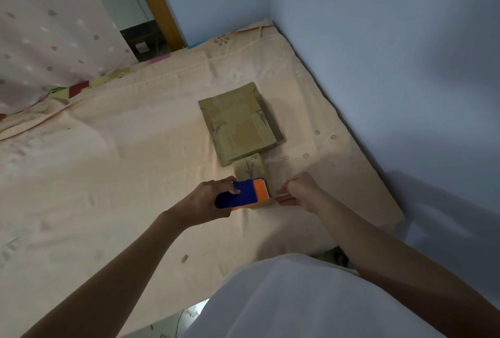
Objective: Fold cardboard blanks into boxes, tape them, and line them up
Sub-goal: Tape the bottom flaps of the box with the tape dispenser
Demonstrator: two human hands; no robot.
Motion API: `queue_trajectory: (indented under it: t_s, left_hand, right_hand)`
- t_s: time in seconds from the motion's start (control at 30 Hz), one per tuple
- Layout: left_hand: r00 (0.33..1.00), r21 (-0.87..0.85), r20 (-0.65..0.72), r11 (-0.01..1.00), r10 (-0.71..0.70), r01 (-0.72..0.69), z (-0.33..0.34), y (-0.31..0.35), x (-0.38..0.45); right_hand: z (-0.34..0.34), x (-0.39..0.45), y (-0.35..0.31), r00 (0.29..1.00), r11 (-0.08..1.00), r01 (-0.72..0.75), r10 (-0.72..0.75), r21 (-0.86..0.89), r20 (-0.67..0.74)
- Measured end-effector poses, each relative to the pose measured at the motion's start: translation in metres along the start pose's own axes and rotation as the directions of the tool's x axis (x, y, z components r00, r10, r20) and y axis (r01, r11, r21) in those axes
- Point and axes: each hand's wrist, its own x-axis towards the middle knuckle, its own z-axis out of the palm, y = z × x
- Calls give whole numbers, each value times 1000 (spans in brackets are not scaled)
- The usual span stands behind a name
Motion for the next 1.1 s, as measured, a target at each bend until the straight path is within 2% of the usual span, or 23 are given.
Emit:
queue_trajectory:
  t_s: [0.13,0.27,0.43,0.6,0.73,0.87,1.1]
  left_hand:
    - [1000,15,-17,1000,2,-2,-3,-2,1]
    - [1000,31,-9,999,-4,4,-4,-6,0]
    - [1000,3,1,1000,6,-6,3,-7,-1]
    - [1000,4,-11,1000,6,-6,5,-6,2]
    - [1000,-11,-15,1000,4,-4,7,-5,5]
    - [1000,-27,-20,999,-17,17,9,-3,9]
    - [999,-81,-25,996,-48,46,8,-2,11]
  right_hand:
    - [1,-1,-1,1000,1000,7,-7,-9,11]
    - [5,-3,-2,995,1000,30,-31,8,100]
    - [7,-2,8,980,987,71,-42,-146,195]
    - [1,2,10,996,997,45,-41,-65,75]
    - [4,-1,7,993,999,46,-46,3,110]
    - [9,-10,11,979,989,124,-107,-85,175]
    - [6,-10,20,979,990,138,-135,-9,150]
